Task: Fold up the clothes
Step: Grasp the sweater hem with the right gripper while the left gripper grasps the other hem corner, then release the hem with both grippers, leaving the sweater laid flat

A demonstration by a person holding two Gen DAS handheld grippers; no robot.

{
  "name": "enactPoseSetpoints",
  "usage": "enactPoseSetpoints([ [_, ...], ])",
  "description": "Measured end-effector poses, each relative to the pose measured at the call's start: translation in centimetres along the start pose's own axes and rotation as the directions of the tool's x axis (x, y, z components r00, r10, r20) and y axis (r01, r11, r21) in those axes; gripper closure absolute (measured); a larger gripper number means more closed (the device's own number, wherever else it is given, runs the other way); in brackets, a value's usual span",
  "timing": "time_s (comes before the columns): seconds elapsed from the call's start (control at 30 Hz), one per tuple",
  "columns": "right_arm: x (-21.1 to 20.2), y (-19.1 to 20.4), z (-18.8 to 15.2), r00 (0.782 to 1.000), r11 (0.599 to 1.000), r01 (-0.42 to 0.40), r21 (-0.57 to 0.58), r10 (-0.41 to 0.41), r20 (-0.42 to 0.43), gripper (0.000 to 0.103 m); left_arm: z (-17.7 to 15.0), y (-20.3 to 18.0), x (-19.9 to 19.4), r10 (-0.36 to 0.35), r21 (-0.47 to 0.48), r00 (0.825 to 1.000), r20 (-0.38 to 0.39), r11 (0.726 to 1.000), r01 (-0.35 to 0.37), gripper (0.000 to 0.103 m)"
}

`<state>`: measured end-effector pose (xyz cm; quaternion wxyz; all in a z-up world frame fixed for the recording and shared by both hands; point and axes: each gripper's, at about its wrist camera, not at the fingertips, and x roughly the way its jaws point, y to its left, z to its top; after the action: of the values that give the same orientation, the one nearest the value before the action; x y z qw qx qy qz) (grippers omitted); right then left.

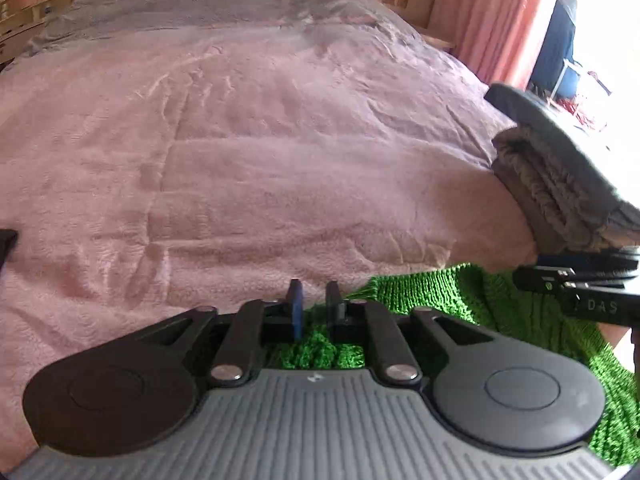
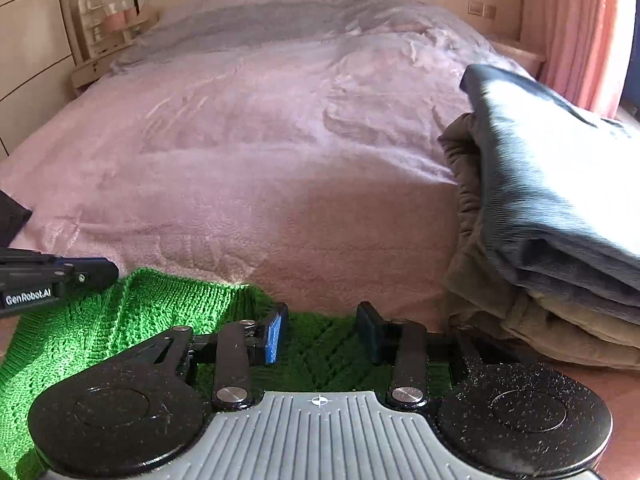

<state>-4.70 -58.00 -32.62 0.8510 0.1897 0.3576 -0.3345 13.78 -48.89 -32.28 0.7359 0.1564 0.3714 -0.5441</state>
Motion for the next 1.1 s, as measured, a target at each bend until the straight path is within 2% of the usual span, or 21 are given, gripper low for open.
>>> enactPoseSetpoints([
  [0.07, -3.1, -0.7, -1.1, 1.000, 1.000, -0.013, 0.023, 0.013, -0.002, 0.062, -1.0, 0.7, -2.6, -0.023, -0.059, 1.000, -0.004, 0.998, 0.023, 0.089],
  [0.13, -6.2, -0.9, -2.9, 0.999, 0.999, -0.029, 0.029, 0.030, -0.018, 0.062, -2.7, 0.9, -4.5, -0.038, -0.074, 0.999, -0.029, 0.997, 0.035, 0.089],
  [0.33, -11.3, 0.7, -8.4, 0.986, 0.993, -0.110, -0.037, 0.104, -0.132, 0.062, -8.5, -1.5, -8.8, -0.048, -0.040, 0.992, -0.119, 0.998, 0.044, 0.090],
  [0.4, -11.4, 0.7, -9.8, 0.985, 0.993, -0.081, -0.091, 0.066, -0.158, 0.062, -10.2, -2.3, -9.9, -0.027, 0.004, 0.990, -0.138, 1.000, 0.027, 0.089],
  [0.47, -11.6, -0.6, -11.1, 0.987, 0.989, 0.012, -0.145, -0.036, -0.159, 0.062, -11.7, -1.9, -10.8, 0.014, 0.023, 0.989, -0.148, 1.000, -0.011, 0.088],
  [0.5, -11.9, -1.9, -11.3, 0.986, 0.990, 0.035, -0.135, -0.056, -0.159, 0.062, -12.3, -1.1, -11.3, 0.037, 0.011, 0.987, -0.155, 0.999, -0.036, 0.089],
  [0.53, -12.4, -3.3, -11.5, 0.985, 0.994, 0.046, -0.100, -0.061, -0.163, 0.062, -12.8, -0.4, -11.9, 0.060, -0.002, 0.986, -0.158, 0.998, -0.061, 0.095],
  [0.63, -14.4, -5.7, -11.5, 0.983, 0.997, 0.066, -0.040, -0.072, -0.167, 0.062, -13.4, 1.4, -14.2, 0.118, -0.041, 0.981, -0.153, 0.991, -0.125, 0.095],
  [0.77, -16.9, -4.7, -11.3, 0.990, 0.997, 0.054, -0.051, -0.060, -0.129, 0.062, -13.8, 0.9, -16.8, 0.130, -0.033, 0.986, -0.101, 0.990, -0.134, 0.092],
  [0.87, -16.6, -2.8, -12.4, 0.989, 0.996, 0.016, -0.092, -0.030, -0.145, 0.062, -15.1, 0.2, -16.0, 0.146, 0.019, 0.980, -0.135, 0.989, -0.145, 0.089],
  [0.93, -15.8, -2.0, -14.2, 0.982, 0.983, 0.031, -0.179, -0.064, -0.177, 0.062, -16.3, 0.2, -15.7, 0.174, 0.039, 0.971, -0.164, 0.985, -0.170, 0.091],
  [1.0, -16.5, -2.1, -15.5, 0.980, 0.964, 0.058, -0.259, -0.105, -0.169, 0.062, -17.2, 0.7, -17.4, 0.193, 0.010, 0.967, -0.169, 0.981, -0.194, 0.093],
  [1.1, -19.0, -3.7, -16.3, 0.974, 0.968, 0.084, -0.238, -0.130, -0.184, 0.062, -18.2, 0.5, -20.4, 0.211, -0.019, 0.961, -0.178, 0.976, -0.217, 0.095],
])
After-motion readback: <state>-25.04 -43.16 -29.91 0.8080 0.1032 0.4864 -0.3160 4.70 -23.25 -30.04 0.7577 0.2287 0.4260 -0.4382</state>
